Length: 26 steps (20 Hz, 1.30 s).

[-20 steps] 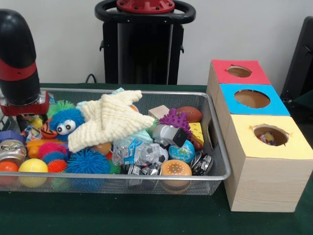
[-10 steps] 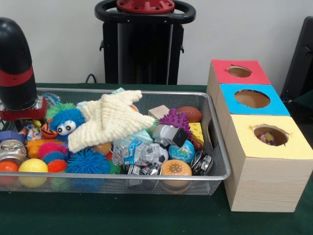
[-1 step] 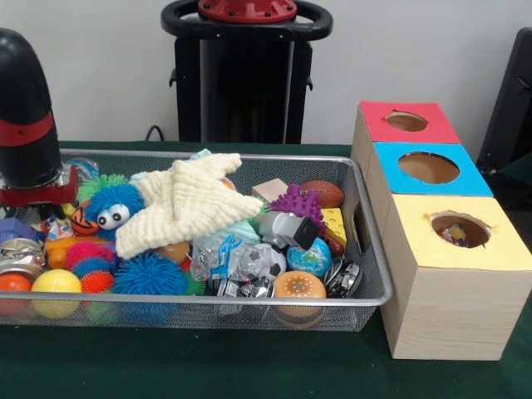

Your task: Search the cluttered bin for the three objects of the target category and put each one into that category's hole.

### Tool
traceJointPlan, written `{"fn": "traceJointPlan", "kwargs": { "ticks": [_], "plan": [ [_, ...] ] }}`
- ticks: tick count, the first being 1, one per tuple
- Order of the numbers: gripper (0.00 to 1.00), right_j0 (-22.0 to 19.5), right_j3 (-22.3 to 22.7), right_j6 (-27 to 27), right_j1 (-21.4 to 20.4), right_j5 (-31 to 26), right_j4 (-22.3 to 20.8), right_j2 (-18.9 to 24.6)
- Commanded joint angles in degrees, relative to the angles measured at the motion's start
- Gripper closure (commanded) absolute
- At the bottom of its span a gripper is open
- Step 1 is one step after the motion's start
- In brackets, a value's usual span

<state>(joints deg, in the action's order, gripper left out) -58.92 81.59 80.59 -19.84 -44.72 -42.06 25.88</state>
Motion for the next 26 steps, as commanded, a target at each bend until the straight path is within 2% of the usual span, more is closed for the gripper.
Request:
{"fn": "traceJointPlan", "kwargs": {
  "ticks": [1, 6, 10, 12, 13, 17, 26],
  "plan": [
    [1.0, -2.7, -1.5, -8.5, 3.7, 9.8, -2.4, 4.6],
    [1.0, -3.3, -1.0, -7.9, 3.7, 10.4, -3.0, 5.3],
    [1.0, -2.4, -0.2, -5.5, 2.8, 10.6, -3.4, 4.3],
    [1.0, -1.1, 0.6, -3.8, 1.2, 10.0, -3.2, 3.6],
    [1.0, -0.5, 2.4, -3.4, -1.1, 8.8, -2.4, 3.8],
    [1.0, 0.2, 6.1, -4.1, -6.2, 4.0, 0.3, 4.5],
    [1.0, 1.0, 7.4, -3.8, -9.3, -1.3, 4.4, 4.7]
  ]
}}
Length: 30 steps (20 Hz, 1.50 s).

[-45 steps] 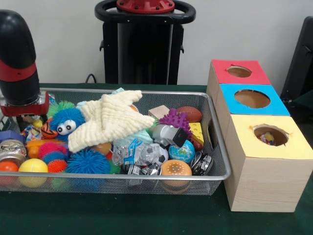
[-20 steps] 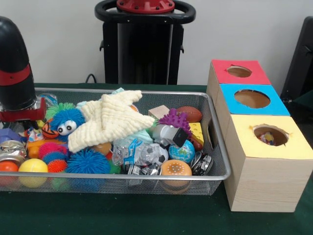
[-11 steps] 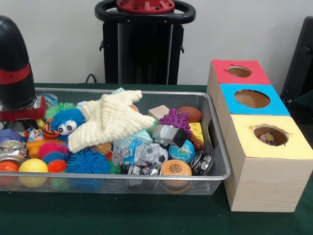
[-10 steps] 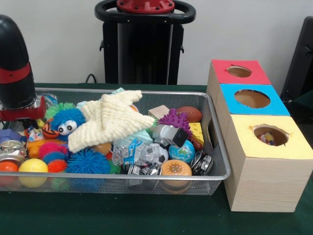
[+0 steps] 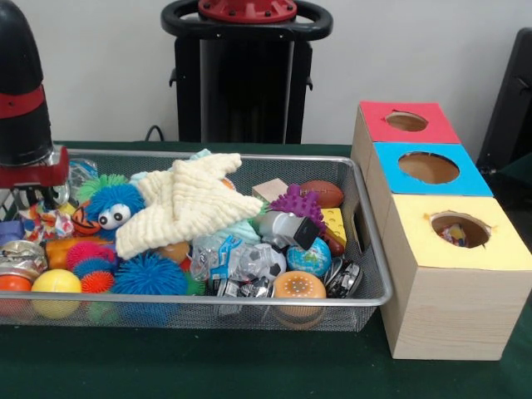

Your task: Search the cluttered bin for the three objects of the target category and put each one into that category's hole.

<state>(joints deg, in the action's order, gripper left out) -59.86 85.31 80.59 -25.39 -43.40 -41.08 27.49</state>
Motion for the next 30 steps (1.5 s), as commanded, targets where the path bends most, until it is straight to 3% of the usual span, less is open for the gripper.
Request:
{"fn": "traceJointPlan", "kwargs": {
  "ticks": [1, 10, 16, 23, 30],
  "plan": [
    [1.0, 2.1, 3.6, -3.8, -4.2, -3.3, 4.0, 3.0],
    [1.0, 2.9, 3.9, -4.2, -6.1, -5.2, 6.8, 2.0],
    [1.0, 3.8, 6.8, -2.8, -9.8, -6.0, 9.0, 1.4],
    [1.0, 7.3, 15.9, 3.8, -17.3, -2.5, 12.4, 0.9],
    [1.0, 12.0, 19.9, 9.4, -21.5, -1.0, 15.7, -2.0]
  ]
}}
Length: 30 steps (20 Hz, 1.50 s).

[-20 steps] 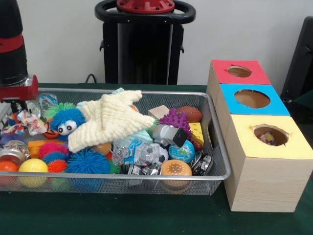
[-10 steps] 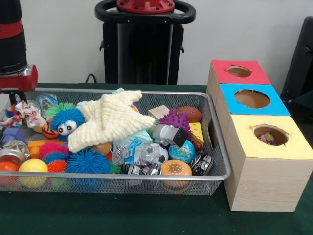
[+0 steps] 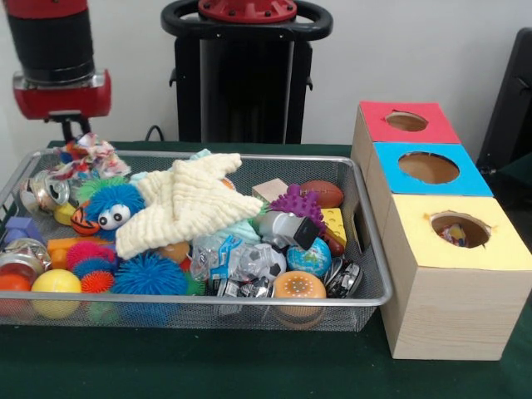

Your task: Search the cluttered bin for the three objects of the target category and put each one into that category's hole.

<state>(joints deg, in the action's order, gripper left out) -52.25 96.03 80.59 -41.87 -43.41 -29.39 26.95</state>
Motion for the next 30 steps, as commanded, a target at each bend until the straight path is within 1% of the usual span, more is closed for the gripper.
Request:
{"fn": "traceJointPlan", "kwargs": {
  "ticks": [1, 5, 17, 22, 25, 30],
  "plan": [
    [1.0, 4.9, 9.3, 9.9, -5.0, -0.9, 4.7, -1.6],
    [1.0, 7.0, 9.6, 11.5, -5.0, -0.1, 6.4, -3.1],
    [1.0, 12.0, 8.7, 12.7, -4.9, 0.9, 10.4, -6.6],
    [1.0, 14.8, 7.4, 13.3, -4.9, 0.8, 11.9, -7.9],
    [1.0, 17.6, 6.4, 14.9, -4.7, 0.4, 12.7, -9.2],
    [1.0, 21.0, 4.4, 15.5, -4.0, -0.7, 14.3, -11.0]
  ]
}}
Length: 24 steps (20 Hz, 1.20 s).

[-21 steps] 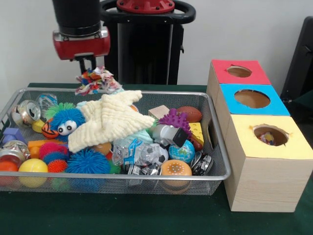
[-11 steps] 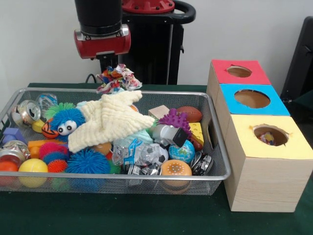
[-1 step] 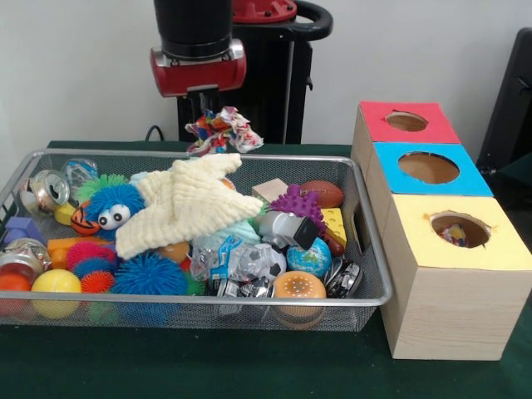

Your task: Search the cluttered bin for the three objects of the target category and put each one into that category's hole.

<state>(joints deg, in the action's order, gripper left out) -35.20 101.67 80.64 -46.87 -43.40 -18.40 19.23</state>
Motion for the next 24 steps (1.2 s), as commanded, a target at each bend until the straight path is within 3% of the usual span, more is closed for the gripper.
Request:
{"fn": "traceJointPlan", "kwargs": {
  "ticks": [1, 8, 13, 24],
  "plan": [
    [1.0, 4.5, -1.7, 15.5, 1.2, -0.9, 3.6, -3.6],
    [1.0, 7.1, 0.0, 16.6, 2.4, 3.5, 4.8, -7.2],
    [1.0, 6.8, 6.9, 17.4, -0.8, 10.0, 5.7, -10.1],
    [1.0, 8.5, 9.4, 17.1, -2.9, 8.5, 11.3, -11.9]
  ]
}}
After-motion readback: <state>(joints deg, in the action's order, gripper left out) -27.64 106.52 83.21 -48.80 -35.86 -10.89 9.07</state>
